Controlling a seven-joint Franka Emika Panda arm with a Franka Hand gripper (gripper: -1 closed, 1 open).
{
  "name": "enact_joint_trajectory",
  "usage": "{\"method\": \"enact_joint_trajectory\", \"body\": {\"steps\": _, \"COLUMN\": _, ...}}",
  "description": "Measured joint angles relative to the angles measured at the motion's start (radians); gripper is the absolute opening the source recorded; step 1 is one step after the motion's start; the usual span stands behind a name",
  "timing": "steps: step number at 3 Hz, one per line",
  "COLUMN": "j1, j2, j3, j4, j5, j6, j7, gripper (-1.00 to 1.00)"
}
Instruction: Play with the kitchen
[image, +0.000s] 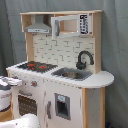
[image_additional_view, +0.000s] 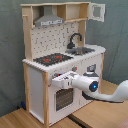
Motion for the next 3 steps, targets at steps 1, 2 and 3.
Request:
{"method": "enact_joint_trajectory", "body": {"steps": 1, "j1": 0.001, "j2": 0.000, "j3": 0.000, "j4": -0.001, "j5": 0.000, "j6": 0.000, "j7": -0.111, "gripper": -1.00}}
{"method": "enact_joint_trajectory", "body": {"steps": 2, "j1": 0.002, "j2": 0.000, "j3": 0.000, "j4": -0.001, "j5": 0.000, "j6": 0.000, "j7": -0.212, "gripper": -1.00}}
{"method": "enact_joint_trajectory", "body": {"steps": 3, "j1": 0.006, "j2": 0.005, "j3": -0.008, "j4": -0.001, "j5": 0.003, "j6": 0.004, "j7": -0.221, "gripper": -1.00}}
